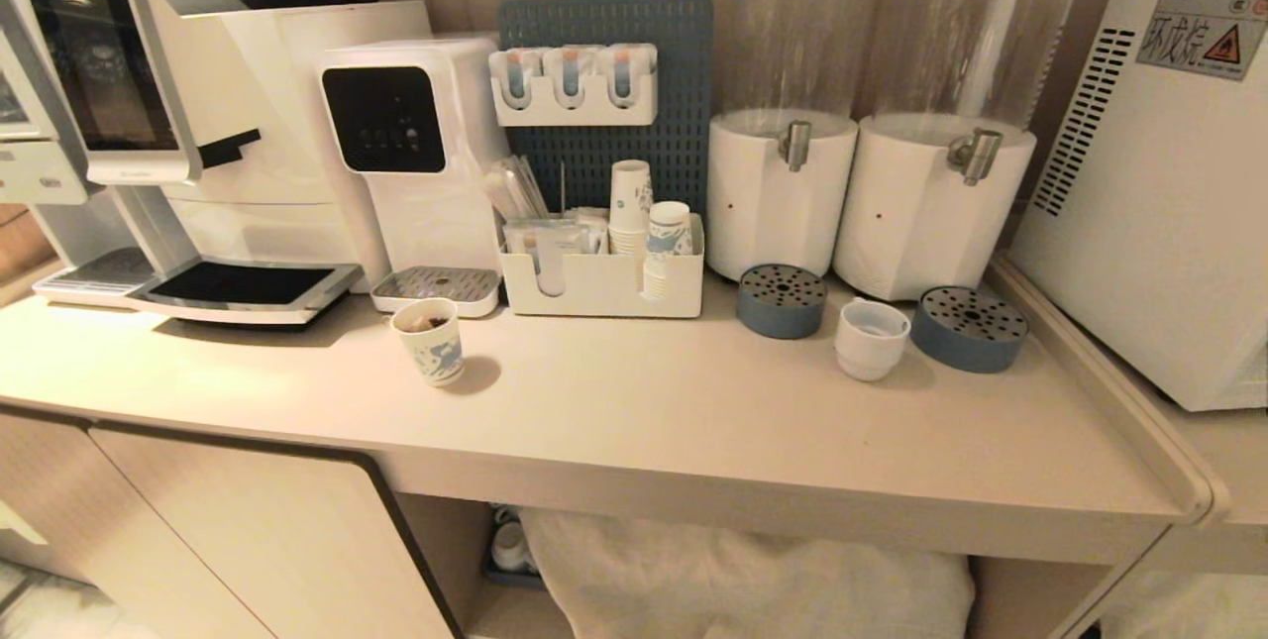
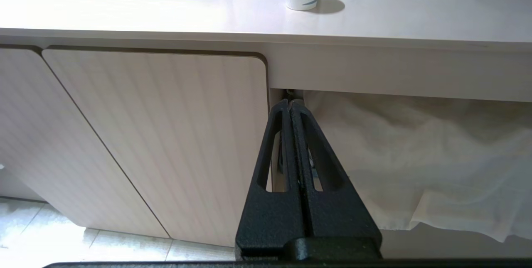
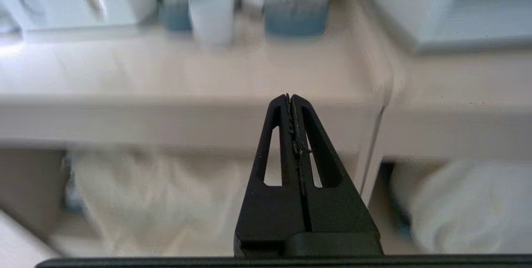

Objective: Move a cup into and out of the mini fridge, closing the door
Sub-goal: Put the ceramic cup in the freezer

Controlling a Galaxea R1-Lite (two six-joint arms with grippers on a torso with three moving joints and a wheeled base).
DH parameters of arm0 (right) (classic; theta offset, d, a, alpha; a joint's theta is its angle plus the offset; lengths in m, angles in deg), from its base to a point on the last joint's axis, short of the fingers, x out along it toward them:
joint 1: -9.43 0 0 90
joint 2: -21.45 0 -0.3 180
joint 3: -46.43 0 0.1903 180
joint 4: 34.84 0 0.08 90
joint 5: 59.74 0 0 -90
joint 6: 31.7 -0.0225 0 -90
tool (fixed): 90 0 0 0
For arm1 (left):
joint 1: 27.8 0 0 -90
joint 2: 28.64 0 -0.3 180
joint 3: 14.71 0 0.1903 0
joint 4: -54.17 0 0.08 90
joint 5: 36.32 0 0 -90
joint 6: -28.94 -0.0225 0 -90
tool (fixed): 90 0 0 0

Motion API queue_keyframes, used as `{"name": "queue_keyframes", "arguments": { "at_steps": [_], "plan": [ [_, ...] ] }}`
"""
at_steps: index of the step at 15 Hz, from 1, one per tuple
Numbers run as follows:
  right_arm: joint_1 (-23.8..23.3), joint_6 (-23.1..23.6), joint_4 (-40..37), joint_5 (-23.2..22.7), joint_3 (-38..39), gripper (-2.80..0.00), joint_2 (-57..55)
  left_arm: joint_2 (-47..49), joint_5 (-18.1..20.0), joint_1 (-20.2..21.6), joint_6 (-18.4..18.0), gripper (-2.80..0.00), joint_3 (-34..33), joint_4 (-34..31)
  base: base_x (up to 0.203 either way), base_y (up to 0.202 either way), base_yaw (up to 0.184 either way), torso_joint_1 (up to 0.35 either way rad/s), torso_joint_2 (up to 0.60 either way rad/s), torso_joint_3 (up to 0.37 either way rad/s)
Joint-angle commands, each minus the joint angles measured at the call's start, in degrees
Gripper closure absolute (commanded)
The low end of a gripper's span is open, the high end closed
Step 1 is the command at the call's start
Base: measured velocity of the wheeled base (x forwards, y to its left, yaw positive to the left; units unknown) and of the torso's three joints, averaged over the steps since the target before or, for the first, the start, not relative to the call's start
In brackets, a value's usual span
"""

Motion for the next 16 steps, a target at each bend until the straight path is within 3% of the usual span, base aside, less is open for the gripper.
{"name": "queue_keyframes", "arguments": {
  "at_steps": [1, 4, 6, 12, 13, 14, 16],
  "plan": [
    [0.0, 0.1, -1.7, 1.1, -6.1, 0.00, -0.3, 0.1, 0.0, 0.0, 0.1, 0.00, 0.0, 0.0, 0.000, 0.000, 0.000, 0.000, 0.00, 0.000],
    [0.0, 0.3, -12.0, 2.9, -28.1, 0.00, -4.6, 0.1, 0.0, 0.0, 0.2, 0.00, 0.0, 0.0, 0.000, 0.000, 0.000, 0.000, 0.00, 0.000],
    [0.0, 0.1, -18.9, 3.4, -40.3, 0.00, -13.1, 0.1, 0.0, 0.0, 0.3, 0.00, 0.0, 0.0, 0.000, 0.000, 0.000, 0.000, 0.00, 0.000],
    [-0.6, -8.1, -23.5, 5.9, -53.9, 0.00, -52.1, 0.1, 0.0, 0.0, 0.4, 0.00, 0.0, 0.0, 0.000, 0.000, 0.000, 0.000, 0.00, 0.000],
    [-0.8, -9.3, -22.3, 2.5, -54.9, 0.00, -57.0, 0.1, 0.0, 0.0, 0.4, 0.00, -0.1, 0.0, 0.000, 0.000, 0.000, 0.000, 0.00, 0.000],
    [-1.4, -10.1, -20.3, -5.1, -55.2, 0.00, -60.5, 0.1, 0.0, 0.0, 0.4, 0.00, 0.0, 0.0, 0.000, 0.000, 0.000, 0.000, 0.00, 0.000],
    [-5.0, -10.4, -14.2, -25.8, -53.6, 0.00, -64.5, 0.1, 0.0, 0.0, 0.2, 0.00, 0.0, -0.1, 0.000, 0.000, 0.000, 0.000, 0.00, 0.000]
  ]
}}
